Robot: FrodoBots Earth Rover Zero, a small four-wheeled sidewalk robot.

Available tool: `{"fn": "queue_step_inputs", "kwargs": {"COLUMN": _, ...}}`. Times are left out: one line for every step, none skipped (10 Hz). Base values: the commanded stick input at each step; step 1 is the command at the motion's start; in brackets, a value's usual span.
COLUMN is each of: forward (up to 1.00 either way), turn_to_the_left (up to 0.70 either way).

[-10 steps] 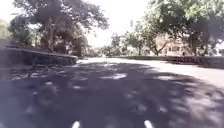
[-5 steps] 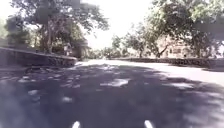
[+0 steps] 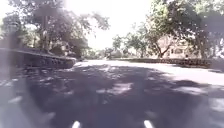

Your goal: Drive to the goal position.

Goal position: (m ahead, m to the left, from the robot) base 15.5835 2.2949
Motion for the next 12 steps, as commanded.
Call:
{"fn": "queue_step_inputs", "kwargs": {"forward": 1.0, "turn_to_the_left": 0.0}}
{"fn": "queue_step_inputs", "kwargs": {"forward": 1.0, "turn_to_the_left": 0.0}}
{"fn": "queue_step_inputs", "kwargs": {"forward": 1.0, "turn_to_the_left": 0.0}}
{"fn": "queue_step_inputs", "kwargs": {"forward": 1.0, "turn_to_the_left": 0.0}}
{"fn": "queue_step_inputs", "kwargs": {"forward": 1.0, "turn_to_the_left": 0.0}}
{"fn": "queue_step_inputs", "kwargs": {"forward": 1.0, "turn_to_the_left": 0.0}}
{"fn": "queue_step_inputs", "kwargs": {"forward": 1.0, "turn_to_the_left": 0.0}}
{"fn": "queue_step_inputs", "kwargs": {"forward": 1.0, "turn_to_the_left": 0.0}}
{"fn": "queue_step_inputs", "kwargs": {"forward": 1.0, "turn_to_the_left": 0.0}}
{"fn": "queue_step_inputs", "kwargs": {"forward": 1.0, "turn_to_the_left": 0.0}}
{"fn": "queue_step_inputs", "kwargs": {"forward": 1.0, "turn_to_the_left": 0.0}}
{"fn": "queue_step_inputs", "kwargs": {"forward": 1.0, "turn_to_the_left": 0.0}}
